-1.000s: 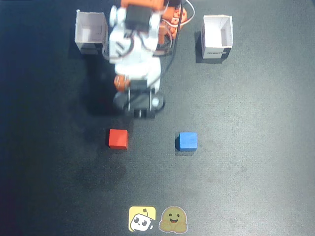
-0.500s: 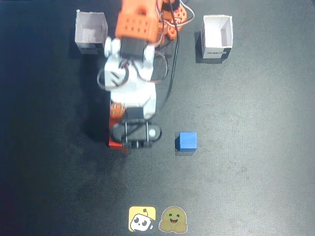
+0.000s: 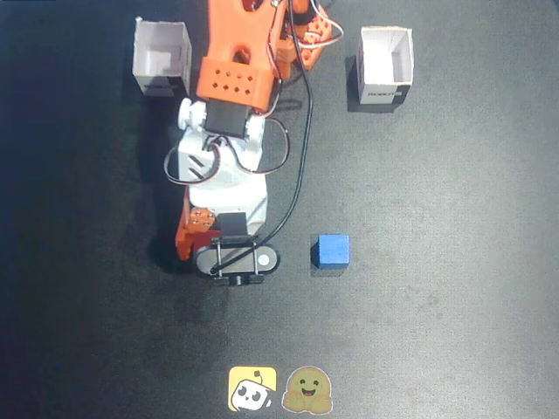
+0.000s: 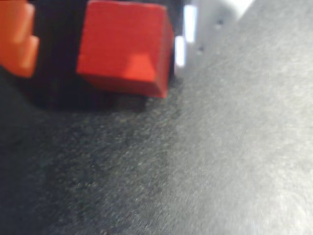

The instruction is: Put the red cube in the right box and the blue cube in the left box.

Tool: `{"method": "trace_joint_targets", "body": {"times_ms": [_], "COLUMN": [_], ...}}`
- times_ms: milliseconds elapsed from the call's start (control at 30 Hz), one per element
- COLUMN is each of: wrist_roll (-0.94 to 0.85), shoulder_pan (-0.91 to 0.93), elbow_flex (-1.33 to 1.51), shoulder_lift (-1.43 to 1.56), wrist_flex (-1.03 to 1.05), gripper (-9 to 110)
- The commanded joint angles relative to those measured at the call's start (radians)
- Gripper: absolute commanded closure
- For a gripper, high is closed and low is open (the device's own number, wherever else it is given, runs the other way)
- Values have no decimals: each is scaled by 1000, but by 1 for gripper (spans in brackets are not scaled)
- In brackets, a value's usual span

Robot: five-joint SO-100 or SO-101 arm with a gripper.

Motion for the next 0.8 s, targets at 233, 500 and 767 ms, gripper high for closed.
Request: {"method": "trace_joint_targets", "body": {"times_ms": [233, 500, 767], "wrist_roll": [-26, -60, -51], "shoulder_pan": [23, 46, 48], "elbow_flex": [94, 130, 155], "shoulder_lift": [21, -55, -87], "wrist_flex": [-80, -167, -212], "gripper": [79, 79, 83]}}
